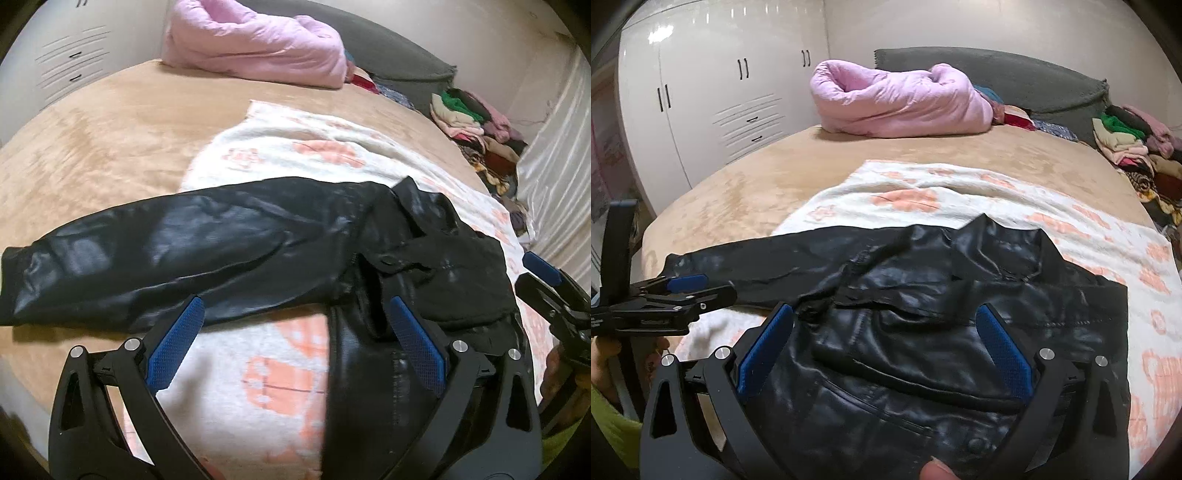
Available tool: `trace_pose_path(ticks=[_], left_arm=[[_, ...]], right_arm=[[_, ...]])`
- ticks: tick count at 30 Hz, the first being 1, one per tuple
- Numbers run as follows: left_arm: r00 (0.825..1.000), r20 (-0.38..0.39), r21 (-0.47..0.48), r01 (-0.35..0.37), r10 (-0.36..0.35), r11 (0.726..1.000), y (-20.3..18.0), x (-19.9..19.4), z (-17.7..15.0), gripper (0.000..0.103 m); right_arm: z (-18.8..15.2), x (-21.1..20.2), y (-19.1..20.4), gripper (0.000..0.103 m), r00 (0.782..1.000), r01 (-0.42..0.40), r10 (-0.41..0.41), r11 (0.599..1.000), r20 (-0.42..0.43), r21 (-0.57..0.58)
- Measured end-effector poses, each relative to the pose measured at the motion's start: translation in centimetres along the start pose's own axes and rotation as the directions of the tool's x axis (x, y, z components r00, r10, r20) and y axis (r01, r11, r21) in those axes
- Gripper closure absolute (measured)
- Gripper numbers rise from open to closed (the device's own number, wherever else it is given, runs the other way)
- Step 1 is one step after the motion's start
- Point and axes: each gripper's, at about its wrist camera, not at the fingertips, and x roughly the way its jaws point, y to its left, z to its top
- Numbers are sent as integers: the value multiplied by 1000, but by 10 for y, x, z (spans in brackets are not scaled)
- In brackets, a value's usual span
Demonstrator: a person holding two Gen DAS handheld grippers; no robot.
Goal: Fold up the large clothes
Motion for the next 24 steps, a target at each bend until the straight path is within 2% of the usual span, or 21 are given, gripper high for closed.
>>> trace_pose_path(ticks=[13, 24], left_arm=[[997, 25, -104, -73, 75, 992, 53, -15, 0, 9], [990, 38, -205, -124, 135, 971, 98, -29, -6, 9]], right_arm=[[20, 15, 52, 4, 998, -67, 68, 993, 6, -93], [38, 31, 98, 4, 991, -132, 134, 979, 5, -159]])
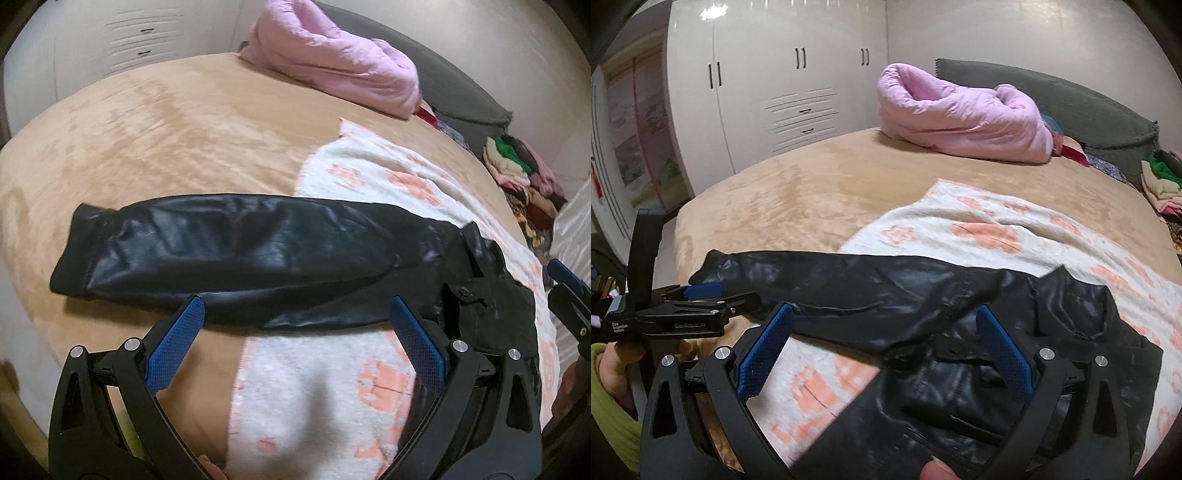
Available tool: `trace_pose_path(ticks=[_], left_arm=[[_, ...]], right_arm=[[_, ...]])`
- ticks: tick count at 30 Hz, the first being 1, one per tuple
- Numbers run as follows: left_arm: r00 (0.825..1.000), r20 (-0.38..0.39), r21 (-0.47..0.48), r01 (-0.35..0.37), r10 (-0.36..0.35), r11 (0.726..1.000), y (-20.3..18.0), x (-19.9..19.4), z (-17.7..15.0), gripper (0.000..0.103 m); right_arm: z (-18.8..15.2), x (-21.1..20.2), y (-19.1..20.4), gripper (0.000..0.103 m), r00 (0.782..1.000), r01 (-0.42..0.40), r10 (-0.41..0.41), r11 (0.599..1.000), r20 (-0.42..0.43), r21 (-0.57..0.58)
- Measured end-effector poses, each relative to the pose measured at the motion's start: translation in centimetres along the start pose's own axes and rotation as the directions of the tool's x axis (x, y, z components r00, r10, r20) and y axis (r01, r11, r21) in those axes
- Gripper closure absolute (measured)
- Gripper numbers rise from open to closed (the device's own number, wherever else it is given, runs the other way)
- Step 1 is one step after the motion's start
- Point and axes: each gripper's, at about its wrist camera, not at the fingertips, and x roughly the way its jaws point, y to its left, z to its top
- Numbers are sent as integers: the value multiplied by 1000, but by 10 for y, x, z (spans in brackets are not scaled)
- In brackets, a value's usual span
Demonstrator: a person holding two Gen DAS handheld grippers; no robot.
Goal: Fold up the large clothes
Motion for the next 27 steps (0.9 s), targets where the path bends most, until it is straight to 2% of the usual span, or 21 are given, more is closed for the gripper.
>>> trace_pose_path(ticks=[7, 16, 19, 23, 27], left_arm=[[1000, -1, -81, -20, 20, 997, 32, -2, -2, 9], [999, -16, -168, -42, 40, 985, 69, -1, -8, 9], [998, -29, -214, -55, 50, 975, 84, 2, -11, 9], [999, -41, -313, -19, 7, 950, 104, 9, -14, 9], [999, -18, -365, -32, 28, 931, 119, 14, -14, 11]], right_arm=[[5, 17, 27, 4, 999, -37, 37, 999, -14, -31], [-7, 36, 49, 4, 996, -73, 71, 996, -61, -41], [-14, 39, 49, 4, 995, -69, 66, 997, -75, -37], [-26, 44, 41, 4, 994, -53, 52, 999, -97, -12], [-37, 46, 29, 4, 992, -40, 43, 999, -116, 28]])
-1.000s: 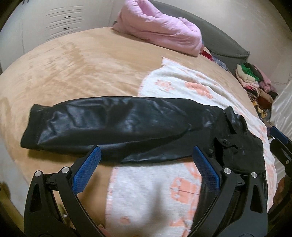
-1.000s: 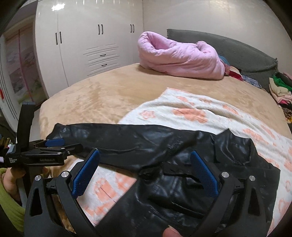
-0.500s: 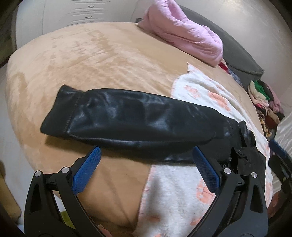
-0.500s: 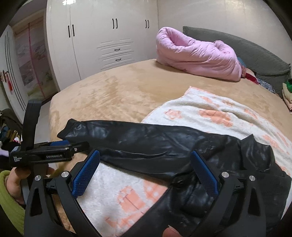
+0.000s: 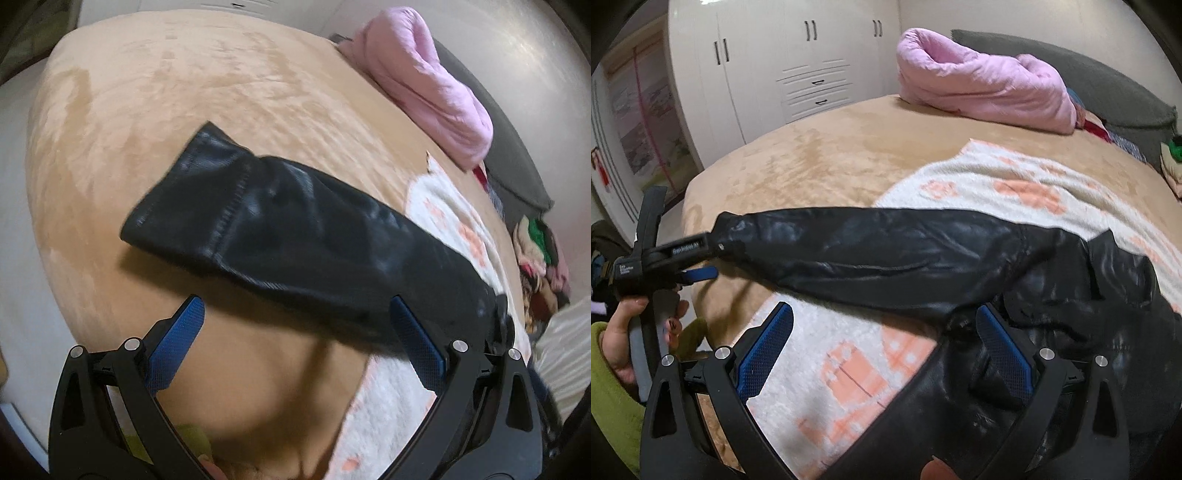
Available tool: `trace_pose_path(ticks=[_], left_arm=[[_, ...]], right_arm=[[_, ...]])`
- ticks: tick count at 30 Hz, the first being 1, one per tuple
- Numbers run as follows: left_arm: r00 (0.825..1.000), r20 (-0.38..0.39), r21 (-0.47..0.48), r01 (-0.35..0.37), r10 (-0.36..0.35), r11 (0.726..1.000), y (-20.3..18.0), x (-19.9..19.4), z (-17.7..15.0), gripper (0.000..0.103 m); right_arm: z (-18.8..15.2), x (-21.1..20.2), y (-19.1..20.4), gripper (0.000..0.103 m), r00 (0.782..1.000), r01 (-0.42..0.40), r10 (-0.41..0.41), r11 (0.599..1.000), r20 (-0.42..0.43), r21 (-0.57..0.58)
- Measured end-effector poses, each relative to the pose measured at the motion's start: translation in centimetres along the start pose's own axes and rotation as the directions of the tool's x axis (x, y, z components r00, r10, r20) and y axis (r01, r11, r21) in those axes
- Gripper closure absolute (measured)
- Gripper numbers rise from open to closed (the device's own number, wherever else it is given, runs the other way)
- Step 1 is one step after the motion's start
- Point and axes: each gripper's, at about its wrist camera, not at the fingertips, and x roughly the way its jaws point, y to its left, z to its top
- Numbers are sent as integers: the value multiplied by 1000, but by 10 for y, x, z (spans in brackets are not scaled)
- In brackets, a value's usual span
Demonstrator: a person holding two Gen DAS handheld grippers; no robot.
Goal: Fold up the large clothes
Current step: 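Grasp the other sleeve cuff with the left tool and lift it, then fold the held sleeve across the jacket body and release it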
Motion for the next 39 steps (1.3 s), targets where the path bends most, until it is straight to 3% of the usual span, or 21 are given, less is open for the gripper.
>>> trace_pose_path(ticks=[2, 4, 7, 10, 11, 25, 32, 39], left_arm=[[1000, 26, -29, -5, 6, 1000, 7, 1, 3, 39], [1000, 18, -58, 3, -2, 998, 14, 5, 7, 47], [999, 37, -67, 15, -13, 998, 16, 7, 10, 70], [995, 72, -55, 73, -69, 996, 11, -3, 11, 92], [993, 85, -43, 83, -79, 996, 8, -7, 11, 94], [957, 243, 110, 135, -158, 985, -64, -65, 27, 100], [944, 255, 184, 164, -208, 969, -101, -79, 25, 101], [923, 260, 283, 207, -283, 937, -145, -95, 15, 101]], right_arm=[[-5, -1, -8, 4, 1000, 9, -9, 1000, -7, 24], [-8, -3, -14, 4, 1000, 15, -15, 999, -7, 45], [-12, -7, -24, 4, 1000, 27, -27, 997, -3, 72], [-15, -10, -32, 4, 1000, 31, -31, 995, -1, 91], [-17, -12, -36, 4, 1000, 26, -26, 995, 3, 101], [-23, -47, -74, 4, 996, 31, -47, 979, 74, 204], [-31, -67, -95, 4, 992, 47, -76, 966, 104, 253], [-46, -90, -122, 4, 983, 83, -130, 942, 128, 325]])
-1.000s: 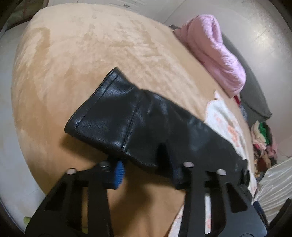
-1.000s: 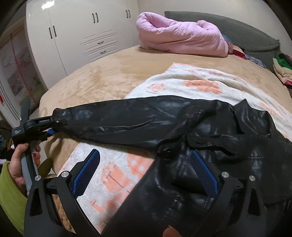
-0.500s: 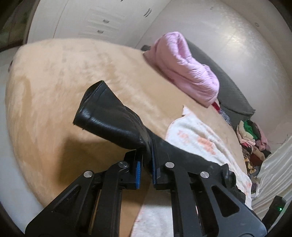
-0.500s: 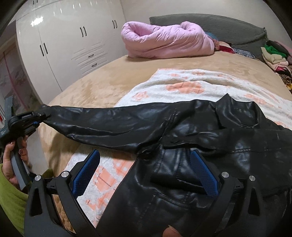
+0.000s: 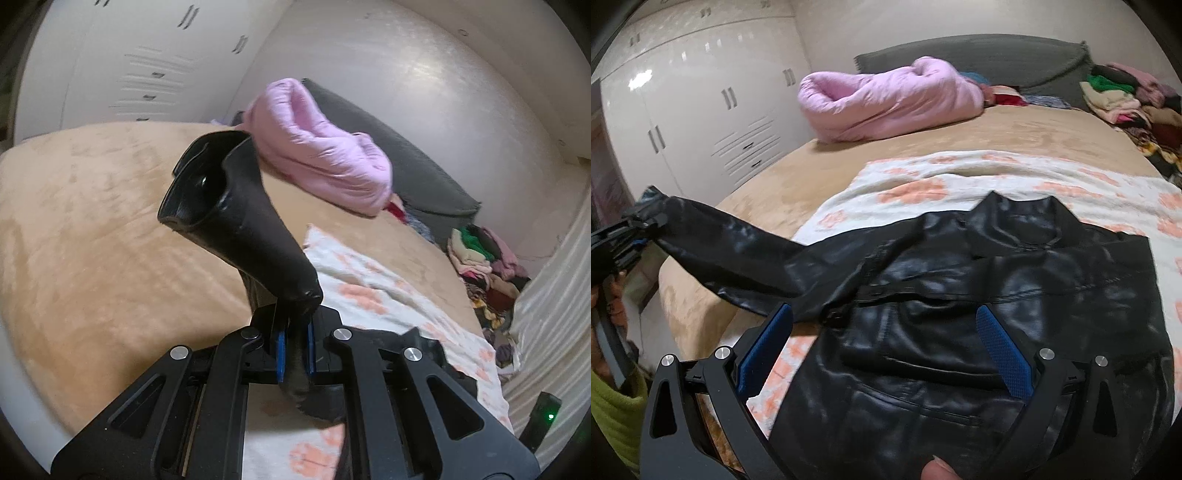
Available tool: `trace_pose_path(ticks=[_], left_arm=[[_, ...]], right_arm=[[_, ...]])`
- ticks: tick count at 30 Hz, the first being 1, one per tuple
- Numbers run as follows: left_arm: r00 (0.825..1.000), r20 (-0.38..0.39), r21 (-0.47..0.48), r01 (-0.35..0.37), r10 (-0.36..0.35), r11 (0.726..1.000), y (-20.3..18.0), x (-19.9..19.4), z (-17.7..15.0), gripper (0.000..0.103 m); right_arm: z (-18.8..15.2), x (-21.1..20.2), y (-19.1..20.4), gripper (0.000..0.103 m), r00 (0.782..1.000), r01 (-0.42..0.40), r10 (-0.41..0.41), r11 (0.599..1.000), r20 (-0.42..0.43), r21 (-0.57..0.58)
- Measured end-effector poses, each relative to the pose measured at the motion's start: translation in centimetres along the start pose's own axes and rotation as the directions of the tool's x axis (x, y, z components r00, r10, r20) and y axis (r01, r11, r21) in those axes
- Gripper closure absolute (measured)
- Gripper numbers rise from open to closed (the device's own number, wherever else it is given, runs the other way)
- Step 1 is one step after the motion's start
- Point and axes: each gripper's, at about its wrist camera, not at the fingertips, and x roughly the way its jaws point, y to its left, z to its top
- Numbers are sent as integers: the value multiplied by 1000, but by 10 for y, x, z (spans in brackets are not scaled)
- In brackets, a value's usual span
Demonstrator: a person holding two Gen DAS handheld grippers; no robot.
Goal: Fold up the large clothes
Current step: 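Fold the held sleeve across the jacket body and release it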
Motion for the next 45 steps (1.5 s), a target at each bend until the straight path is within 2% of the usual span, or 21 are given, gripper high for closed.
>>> trace_pose_path(ticks=[9, 18, 23, 34, 45], left_arm=[[995, -13, 119, 102, -101, 988, -68, 6, -2, 101], [979, -73, 238, 202, -190, 950, -146, 20, -20, 102], [971, -114, 279, 236, -211, 931, -184, 32, -40, 102], [948, -232, 378, 293, -216, 878, -248, 66, -97, 102], [923, -346, 442, 319, -168, 838, -271, 98, -154, 102]], right_arm=[[-9, -28, -53, 4, 997, 54, -60, 993, 48, 109], [-19, -57, -96, 4, 990, 74, -95, 978, 104, 197], [-30, -70, -121, 4, 980, 134, -162, 966, 113, 222], [-48, -101, -188, 4, 956, 199, -263, 904, 126, 378], [-68, -113, -233, 4, 943, 228, -315, 849, 110, 476]])
